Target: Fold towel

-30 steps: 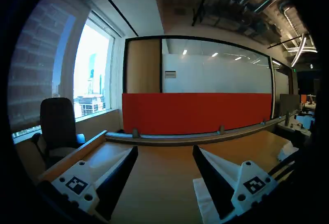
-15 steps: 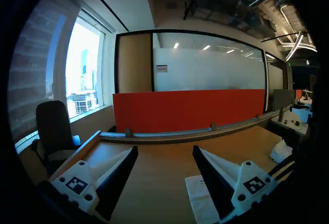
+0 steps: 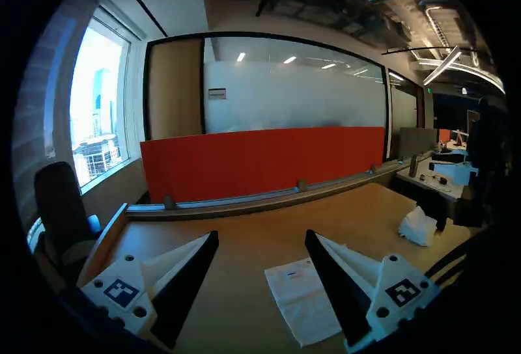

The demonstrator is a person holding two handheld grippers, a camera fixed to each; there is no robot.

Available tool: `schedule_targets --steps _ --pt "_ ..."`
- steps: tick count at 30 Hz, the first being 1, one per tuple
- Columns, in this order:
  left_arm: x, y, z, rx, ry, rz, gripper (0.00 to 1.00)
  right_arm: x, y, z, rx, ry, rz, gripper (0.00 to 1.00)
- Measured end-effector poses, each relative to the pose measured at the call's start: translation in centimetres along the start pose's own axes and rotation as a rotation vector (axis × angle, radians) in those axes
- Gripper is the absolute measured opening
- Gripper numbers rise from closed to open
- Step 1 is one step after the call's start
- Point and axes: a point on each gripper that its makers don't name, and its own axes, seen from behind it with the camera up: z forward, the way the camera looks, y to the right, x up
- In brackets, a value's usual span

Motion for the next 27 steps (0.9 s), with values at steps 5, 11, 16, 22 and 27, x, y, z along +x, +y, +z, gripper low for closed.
schedule_targets --steps 5,11,16,22,27 --pt "-0.4 0.4 0.1 -0.042 -0.022 0.002 0.99 -0.4 -1.0 0.2 0.052 -0.033 -0.014 1.00" --pt "-1.9 1.0 -0.1 -0.109 -0.083 0.046 0.99 -1.8 -2.9 -0.1 0.158 -0.110 -0.061 1.00" --pt "-2.9 1.7 -0.3 -0.160 -0.124 0.079 0.99 -2.6 -3.7 -0.2 0.208 -0.156 -0.101 1.00" --pt "-4.7 3.4 -0.6 -0.247 -0.183 0.117 0.99 -4.6 -5.5 -0.9 0.301 -0.228 -0.132 1.00" --pt "-6.5 4.5 -0.8 -0.295 -0.221 0.154 0.99 -6.3 -6.7 -1.2 0.347 -0.273 -0.136 1.00"
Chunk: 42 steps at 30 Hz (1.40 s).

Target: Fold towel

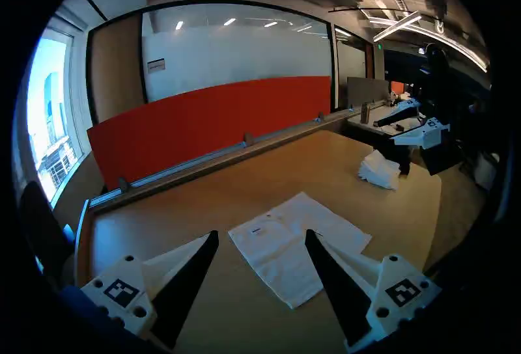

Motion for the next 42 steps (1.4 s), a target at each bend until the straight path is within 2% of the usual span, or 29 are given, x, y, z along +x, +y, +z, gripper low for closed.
schedule_targets --steps 14,42 --pt "-4.2 2.9 1.2 -0.100 -0.094 0.017 0.99 -3.2 -1.9 0.5 0.090 -0.077 0.016 1.00" --pt "-14.8 5.7 6.4 -0.156 -0.220 0.030 0.99 -14.0 -5.6 5.4 0.134 -0.190 0.019 1.00"
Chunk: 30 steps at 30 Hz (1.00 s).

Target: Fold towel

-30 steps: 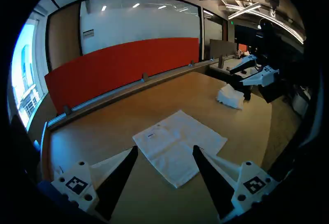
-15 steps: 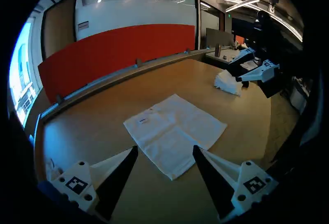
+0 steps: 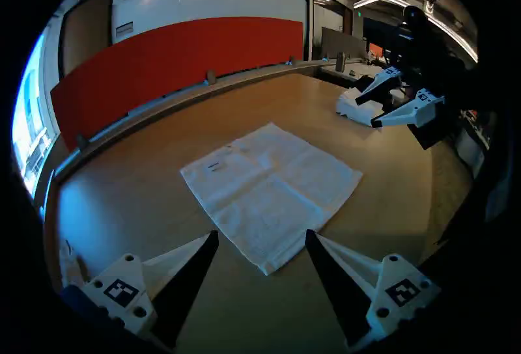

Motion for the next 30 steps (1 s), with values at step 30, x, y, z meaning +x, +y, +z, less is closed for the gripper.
schedule_targets --steps 30 --pt "-7.2 0.6 6.6 -0.065 -0.152 0.010 0.99 -9.6 -1.4 5.4 0.063 -0.169 -0.029 0.99"
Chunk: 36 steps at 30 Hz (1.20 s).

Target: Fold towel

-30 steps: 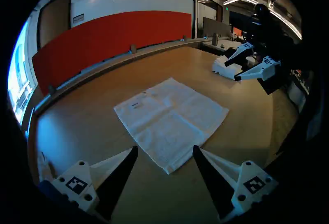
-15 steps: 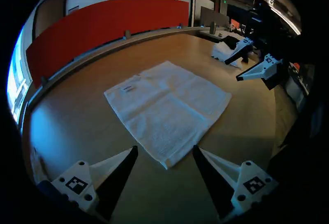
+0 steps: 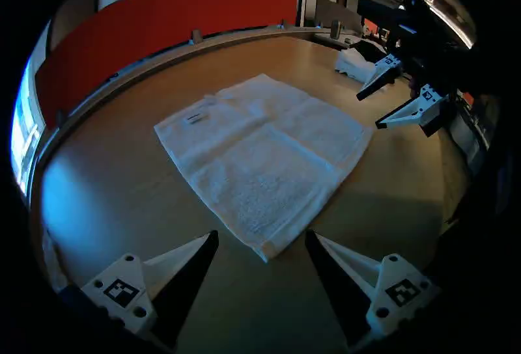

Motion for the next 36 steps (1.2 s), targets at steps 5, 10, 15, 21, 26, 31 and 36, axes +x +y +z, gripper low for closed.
schedule_targets --steps 5,10,15,21,26,31,36 --pt "-0.6 0.0 0.6 -0.011 -0.016 -0.009 0.99 -0.9 0.0 0.8 0.008 -0.019 0.001 1.00" --pt "-1.1 0.1 1.1 -0.023 -0.028 -0.020 0.99 -1.4 -0.1 1.4 0.014 -0.033 -0.006 1.00" --pt "-1.4 0.4 1.4 -0.028 -0.030 -0.022 0.99 -1.8 0.0 1.7 0.019 -0.041 -0.018 1.00" --pt "-1.4 0.3 1.4 -0.020 -0.029 -0.029 0.98 -2.1 0.0 2.1 0.028 -0.053 -0.023 0.92" --pt "-1.5 0.0 1.5 -0.002 -0.027 -0.028 0.90 -2.4 -0.1 2.2 0.036 -0.052 -0.028 0.79" --pt "-1.6 -0.2 1.6 0.025 -0.032 -0.007 0.83 -2.6 -0.4 2.2 0.046 -0.050 -0.023 0.71" --pt "-1.5 -0.2 1.7 0.032 -0.036 -0.010 0.79 -2.7 -0.5 2.1 0.051 -0.047 -0.019 0.66"
